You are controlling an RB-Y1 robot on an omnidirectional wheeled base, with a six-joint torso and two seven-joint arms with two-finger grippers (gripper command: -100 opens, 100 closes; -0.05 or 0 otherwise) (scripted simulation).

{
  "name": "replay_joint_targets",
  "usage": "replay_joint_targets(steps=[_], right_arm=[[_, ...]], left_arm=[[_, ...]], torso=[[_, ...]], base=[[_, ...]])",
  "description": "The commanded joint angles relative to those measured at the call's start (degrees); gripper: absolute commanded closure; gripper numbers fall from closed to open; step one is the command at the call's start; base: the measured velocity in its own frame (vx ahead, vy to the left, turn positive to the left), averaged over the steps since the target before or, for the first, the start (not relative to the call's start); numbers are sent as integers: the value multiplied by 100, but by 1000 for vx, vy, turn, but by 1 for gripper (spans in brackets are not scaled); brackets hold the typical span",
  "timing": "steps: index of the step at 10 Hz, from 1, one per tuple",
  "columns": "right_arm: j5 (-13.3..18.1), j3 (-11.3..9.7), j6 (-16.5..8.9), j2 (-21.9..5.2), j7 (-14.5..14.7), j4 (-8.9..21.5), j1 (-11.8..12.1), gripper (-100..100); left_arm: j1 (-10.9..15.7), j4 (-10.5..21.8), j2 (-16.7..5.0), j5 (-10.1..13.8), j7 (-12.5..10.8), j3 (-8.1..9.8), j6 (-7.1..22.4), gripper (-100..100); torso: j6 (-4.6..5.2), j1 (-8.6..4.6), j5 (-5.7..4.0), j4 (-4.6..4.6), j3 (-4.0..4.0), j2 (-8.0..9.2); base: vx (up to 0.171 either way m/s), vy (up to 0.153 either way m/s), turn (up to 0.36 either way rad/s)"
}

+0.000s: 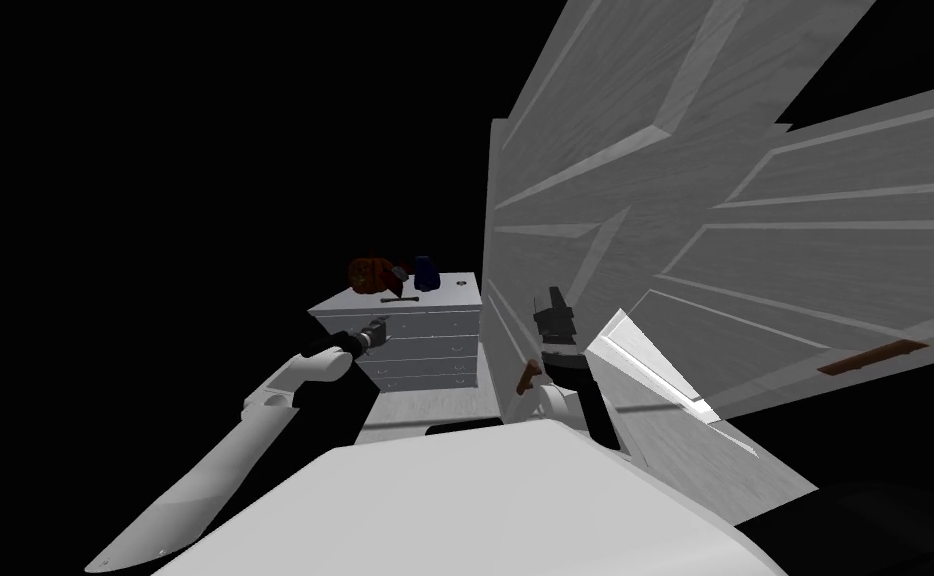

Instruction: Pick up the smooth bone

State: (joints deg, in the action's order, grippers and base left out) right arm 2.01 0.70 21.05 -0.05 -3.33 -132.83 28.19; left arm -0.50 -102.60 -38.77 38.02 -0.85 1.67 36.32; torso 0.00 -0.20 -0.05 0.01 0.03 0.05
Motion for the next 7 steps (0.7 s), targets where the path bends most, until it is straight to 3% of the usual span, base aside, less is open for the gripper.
replay_joint_targets(steps=[1, 2, 3, 5, 6, 7], right_arm=[[0, 0, 0, 0, 0, 0, 0, 0], [0, 0, 0, 0, 0, 0, 0, 0], [0, 0, 0, 0, 0, 0, 0, 0], [0, 0, 0, 0, 0, 0, 0, 0], [0, 1, 0, 0, 0, 0, 1, 0], [0, 0, 0, 0, 0, 0, 0, 0]], left_arm=[[126, 161, -138, 171, 23, -16, 286, -100], [126, 161, -138, 171, 23, -16, 370, -100], [387, 437, -396, 461, 49, -59, 564, -100], [387, 438, -396, 462, 49, -59, 824, -100], [655, 716, -653, 746, 73, -104, 1036, -100], [655, 722, -653, 746, 73, -104, 1211, -100]], torso=[[0, 0, 0, 0, 0, 0], [-2, -2, -1, 0, 1, 2], [-4, 9, 1, 0, 1, 1], [-4, 4, 1, 2, 4, 7], [-4, 13, 2, 1, 2, 2], [-1, 5, 1, 1, 1, 2]], base=[[-23, -67, -56], [-14, -30, -1], [-40, -52, -108], [-23, -35, -8], [-21, -50, -88], [-25, -47, -58]])
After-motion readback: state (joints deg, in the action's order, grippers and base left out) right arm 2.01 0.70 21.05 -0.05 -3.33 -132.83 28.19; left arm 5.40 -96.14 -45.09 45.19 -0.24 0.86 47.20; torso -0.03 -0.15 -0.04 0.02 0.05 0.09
